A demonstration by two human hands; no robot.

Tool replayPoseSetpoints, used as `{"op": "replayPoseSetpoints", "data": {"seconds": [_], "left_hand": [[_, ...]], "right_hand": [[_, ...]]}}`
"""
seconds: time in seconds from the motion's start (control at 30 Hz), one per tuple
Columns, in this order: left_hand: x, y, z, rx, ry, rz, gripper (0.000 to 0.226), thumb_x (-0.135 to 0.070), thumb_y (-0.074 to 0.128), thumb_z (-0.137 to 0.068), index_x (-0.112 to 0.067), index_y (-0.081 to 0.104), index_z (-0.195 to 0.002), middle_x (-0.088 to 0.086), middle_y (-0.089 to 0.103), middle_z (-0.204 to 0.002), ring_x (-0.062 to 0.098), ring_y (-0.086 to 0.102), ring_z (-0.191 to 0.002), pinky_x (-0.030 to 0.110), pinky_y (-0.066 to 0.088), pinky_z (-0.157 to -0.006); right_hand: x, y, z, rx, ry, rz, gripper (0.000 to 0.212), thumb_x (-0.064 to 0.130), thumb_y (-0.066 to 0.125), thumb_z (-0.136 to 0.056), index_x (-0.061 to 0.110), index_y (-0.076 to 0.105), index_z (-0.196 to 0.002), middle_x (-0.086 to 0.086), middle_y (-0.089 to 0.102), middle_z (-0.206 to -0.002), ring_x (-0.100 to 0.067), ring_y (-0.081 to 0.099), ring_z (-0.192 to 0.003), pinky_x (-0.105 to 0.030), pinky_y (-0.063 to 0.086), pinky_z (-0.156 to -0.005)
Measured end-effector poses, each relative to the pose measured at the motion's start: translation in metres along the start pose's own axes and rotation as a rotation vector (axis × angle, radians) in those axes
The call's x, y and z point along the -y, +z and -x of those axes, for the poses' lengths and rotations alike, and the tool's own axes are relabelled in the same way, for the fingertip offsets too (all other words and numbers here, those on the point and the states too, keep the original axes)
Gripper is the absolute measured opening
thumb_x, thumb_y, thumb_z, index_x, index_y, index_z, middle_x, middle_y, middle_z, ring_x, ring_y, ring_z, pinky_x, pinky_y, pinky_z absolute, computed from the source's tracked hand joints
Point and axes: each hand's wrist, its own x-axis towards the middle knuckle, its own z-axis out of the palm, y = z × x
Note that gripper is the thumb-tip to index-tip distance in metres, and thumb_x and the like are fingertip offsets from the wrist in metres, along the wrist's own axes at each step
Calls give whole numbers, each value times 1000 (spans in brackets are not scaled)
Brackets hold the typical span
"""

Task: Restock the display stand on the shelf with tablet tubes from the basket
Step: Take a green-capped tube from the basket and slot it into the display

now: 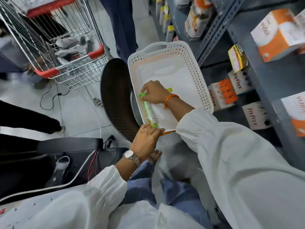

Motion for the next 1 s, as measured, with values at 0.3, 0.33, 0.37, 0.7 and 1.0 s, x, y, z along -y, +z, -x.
{"op": "replayPoseSetpoints", "data": {"seconds": [0.3,0.33,0.37,0.7,1.0], "left_hand": [[-8,-11,3,-20,-24,96,26,-22,59,-92,-14,73,-112,2,75,-96,26,68,-82,31,38,-90],[-10,-13,4,-30,-18,129,30,-27,51,-96,-14,72,-114,1,74,-99,25,67,-85,31,36,-91],[-13,-16,4,-37,-4,155,33,-30,48,-98,-15,71,-116,0,74,-102,23,65,-88,31,36,-91],[-64,-39,-72,-158,303,274,27,-24,56,-99,-28,63,-125,-12,66,-114,18,62,-97,31,43,-89],[-149,-90,-192,-315,546,491,35,-29,54,-94,-24,68,-125,-10,64,-130,10,59,-125,27,46,-105]], "right_hand": [[5,-41,26,-175,77,-239,20,11,83,-69,4,80,-87,-13,75,-87,-14,67,-72,-19,57,-60],[6,-52,31,-213,84,-222,21,12,83,-69,4,80,-87,-12,74,-90,-14,64,-76,-15,52,-57],[7,-64,37,-255,91,-195,22,13,82,-68,4,80,-88,-12,73,-92,-15,61,-80,-14,49,-56],[10,-214,148,-732,123,19,27,14,79,-57,10,56,-44,-12,58,-53,-26,49,-54,-37,57,-62],[40,-326,317,-1243,212,195,25,24,81,-63,14,82,-87,-10,75,-84,-26,66,-82,-27,42,-68]]}}
